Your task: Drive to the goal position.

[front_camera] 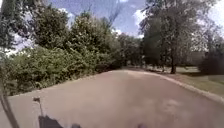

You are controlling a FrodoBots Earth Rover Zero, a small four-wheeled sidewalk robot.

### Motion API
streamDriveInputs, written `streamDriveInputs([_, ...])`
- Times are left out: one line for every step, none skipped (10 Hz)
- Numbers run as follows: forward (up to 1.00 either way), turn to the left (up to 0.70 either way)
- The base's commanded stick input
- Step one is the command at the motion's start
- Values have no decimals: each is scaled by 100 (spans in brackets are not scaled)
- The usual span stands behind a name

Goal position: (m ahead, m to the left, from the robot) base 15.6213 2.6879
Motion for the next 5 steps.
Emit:
streamDriveInputs([70,0])
streamDriveInputs([70,0])
streamDriveInputs([70,0])
streamDriveInputs([70,0])
streamDriveInputs([70,0])
